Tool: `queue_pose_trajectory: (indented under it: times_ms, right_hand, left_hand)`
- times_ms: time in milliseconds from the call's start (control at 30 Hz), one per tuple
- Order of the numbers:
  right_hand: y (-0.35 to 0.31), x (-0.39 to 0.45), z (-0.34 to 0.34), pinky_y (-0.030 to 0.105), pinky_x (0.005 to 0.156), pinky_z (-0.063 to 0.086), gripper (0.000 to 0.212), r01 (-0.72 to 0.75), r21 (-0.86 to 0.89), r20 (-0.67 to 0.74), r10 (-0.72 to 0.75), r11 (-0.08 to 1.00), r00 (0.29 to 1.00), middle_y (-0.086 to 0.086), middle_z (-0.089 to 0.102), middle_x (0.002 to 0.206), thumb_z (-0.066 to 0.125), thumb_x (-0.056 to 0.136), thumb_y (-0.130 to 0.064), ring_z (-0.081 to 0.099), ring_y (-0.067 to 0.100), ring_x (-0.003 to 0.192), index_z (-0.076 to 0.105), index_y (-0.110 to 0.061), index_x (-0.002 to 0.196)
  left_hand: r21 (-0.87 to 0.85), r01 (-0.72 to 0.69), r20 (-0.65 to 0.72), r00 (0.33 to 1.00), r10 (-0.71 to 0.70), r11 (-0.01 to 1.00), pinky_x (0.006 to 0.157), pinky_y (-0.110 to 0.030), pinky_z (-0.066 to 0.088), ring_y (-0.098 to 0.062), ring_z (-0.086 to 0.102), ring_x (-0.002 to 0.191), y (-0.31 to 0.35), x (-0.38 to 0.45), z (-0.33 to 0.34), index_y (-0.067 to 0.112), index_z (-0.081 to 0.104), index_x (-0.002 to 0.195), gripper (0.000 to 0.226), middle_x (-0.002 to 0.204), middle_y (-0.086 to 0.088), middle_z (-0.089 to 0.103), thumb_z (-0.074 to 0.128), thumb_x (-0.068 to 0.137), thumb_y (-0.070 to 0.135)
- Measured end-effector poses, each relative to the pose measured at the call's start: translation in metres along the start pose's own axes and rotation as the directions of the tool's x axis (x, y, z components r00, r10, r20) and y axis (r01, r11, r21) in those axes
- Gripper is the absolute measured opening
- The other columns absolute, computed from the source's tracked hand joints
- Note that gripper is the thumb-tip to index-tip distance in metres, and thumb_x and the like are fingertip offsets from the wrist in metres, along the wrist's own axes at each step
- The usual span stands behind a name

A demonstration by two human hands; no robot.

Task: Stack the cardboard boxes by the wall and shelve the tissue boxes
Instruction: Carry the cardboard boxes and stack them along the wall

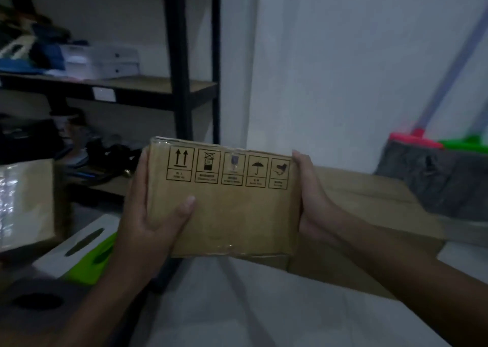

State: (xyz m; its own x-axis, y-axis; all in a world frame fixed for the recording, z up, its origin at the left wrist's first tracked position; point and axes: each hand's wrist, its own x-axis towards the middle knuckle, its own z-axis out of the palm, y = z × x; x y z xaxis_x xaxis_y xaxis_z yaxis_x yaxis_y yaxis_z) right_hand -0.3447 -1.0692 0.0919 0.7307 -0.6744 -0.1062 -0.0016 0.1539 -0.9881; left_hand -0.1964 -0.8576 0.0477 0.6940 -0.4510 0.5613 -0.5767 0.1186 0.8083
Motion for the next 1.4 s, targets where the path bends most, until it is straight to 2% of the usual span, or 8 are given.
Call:
queue_pose_trajectory:
  times_ms: [133, 300, 467, 667, 933, 1200, 1300, 1400]
  right_hand:
    - [-0.031, -0.022, -0.079, 0.045, 0.099, 0.052, 0.073, 0.075, 0.111, -0.041, -0.070, 0.991, 0.997, 0.011, 0.075, 0.111, 0.028, 0.094, -0.069, 0.071, 0.027, 0.104, 0.079, -0.019, 0.105]
    - [-0.055, -0.047, -0.184, 0.049, 0.099, 0.051, 0.067, 0.241, 0.179, -0.203, -0.203, 0.954, 0.958, 0.015, 0.074, 0.112, 0.032, 0.096, -0.062, 0.069, 0.033, 0.108, 0.077, -0.015, 0.109]
    - [-0.045, -0.073, -0.310, 0.031, 0.064, 0.056, 0.046, 0.382, 0.133, -0.436, -0.292, 0.915, 0.851, 0.008, 0.077, 0.091, 0.034, 0.102, -0.041, 0.071, 0.021, 0.079, 0.073, -0.017, 0.102]
    - [0.002, -0.123, -0.457, 0.043, 0.082, 0.049, 0.047, 0.377, 0.082, -0.674, -0.227, 0.923, 0.703, 0.017, 0.073, 0.108, 0.040, 0.088, -0.050, 0.065, 0.029, 0.097, 0.070, -0.019, 0.106]
    - [0.072, -0.179, -0.574, 0.035, 0.076, 0.041, 0.037, 0.215, 0.055, -0.817, -0.080, 0.975, 0.571, -0.001, 0.071, 0.079, 0.040, 0.081, -0.050, 0.060, 0.018, 0.083, 0.064, -0.022, 0.081]
    - [0.185, -0.201, -0.620, 0.034, 0.076, 0.052, 0.027, -0.134, -0.064, -0.811, 0.026, 0.989, 0.584, -0.003, 0.073, 0.097, 0.064, 0.089, -0.046, 0.067, 0.017, 0.092, 0.071, -0.023, 0.101]
    - [0.212, -0.195, -0.619, 0.035, 0.084, 0.056, 0.024, -0.149, -0.089, -0.825, 0.011, 0.985, 0.565, -0.005, 0.072, 0.105, 0.069, 0.090, -0.038, 0.068, 0.015, 0.096, 0.068, -0.030, 0.112]
    - [0.223, -0.184, -0.624, 0.017, 0.071, 0.051, 0.030, -0.240, -0.198, -0.785, -0.007, 0.950, 0.620, -0.004, 0.068, 0.108, 0.070, 0.091, -0.030, 0.064, 0.013, 0.093, 0.063, -0.025, 0.120]
  left_hand:
    - [0.019, -0.153, 0.102, 0.983, 0.150, 0.988, 0.114, -0.053, 0.040, -0.006, 0.039, 0.142, 0.062, 0.012, 0.058, 0.056, 0.016, 0.155, 0.096, 0.156, 0.022, 0.035, 0.068, 0.074, 0.060]
    - [-0.089, -0.227, 0.185, 0.953, 0.241, 0.970, 0.103, -0.029, 0.052, -0.003, 0.048, 0.135, 0.110, 0.010, 0.159, 0.047, 0.021, 0.156, 0.099, 0.154, 0.013, 0.041, 0.077, 0.075, 0.048]
    - [-0.205, -0.141, 0.357, 0.911, 0.208, 0.969, 0.093, -0.019, 0.055, -0.001, 0.052, 0.131, 0.121, -0.013, 0.284, 0.040, 0.021, 0.157, 0.109, 0.154, 0.004, 0.041, 0.087, 0.073, 0.018]
    - [-0.308, -0.137, 0.527, 0.799, 0.289, 0.941, 0.098, -0.024, 0.054, -0.002, 0.050, 0.134, 0.133, -0.060, 0.437, 0.024, 0.026, 0.157, 0.111, 0.150, 0.027, 0.038, 0.091, 0.069, 0.006]
    - [-0.322, -0.142, 0.626, 0.710, 0.323, 0.936, 0.105, -0.060, 0.047, -0.030, 0.042, 0.142, 0.102, -0.145, 0.577, 0.049, 0.030, 0.145, 0.105, 0.156, -0.004, 0.030, 0.096, 0.067, 0.028]
    - [-0.176, 0.060, 0.752, 0.653, 0.095, 0.982, 0.108, -0.056, 0.047, -0.026, 0.043, 0.142, 0.024, -0.252, 0.617, 0.044, 0.033, 0.144, 0.100, 0.156, 0.001, 0.034, 0.093, 0.068, 0.019]
    - [-0.119, 0.132, 0.718, 0.696, -0.007, 0.984, 0.105, -0.057, 0.049, -0.025, 0.043, 0.142, 0.004, -0.282, 0.615, 0.050, 0.038, 0.133, 0.091, 0.158, 0.008, 0.031, 0.093, 0.071, 0.013]
    - [-0.074, 0.090, 0.669, 0.743, -0.017, 0.993, 0.097, -0.050, 0.054, -0.017, 0.043, 0.137, -0.007, -0.294, 0.609, 0.050, 0.042, 0.121, 0.076, 0.148, 0.008, 0.033, 0.091, 0.073, 0.017]
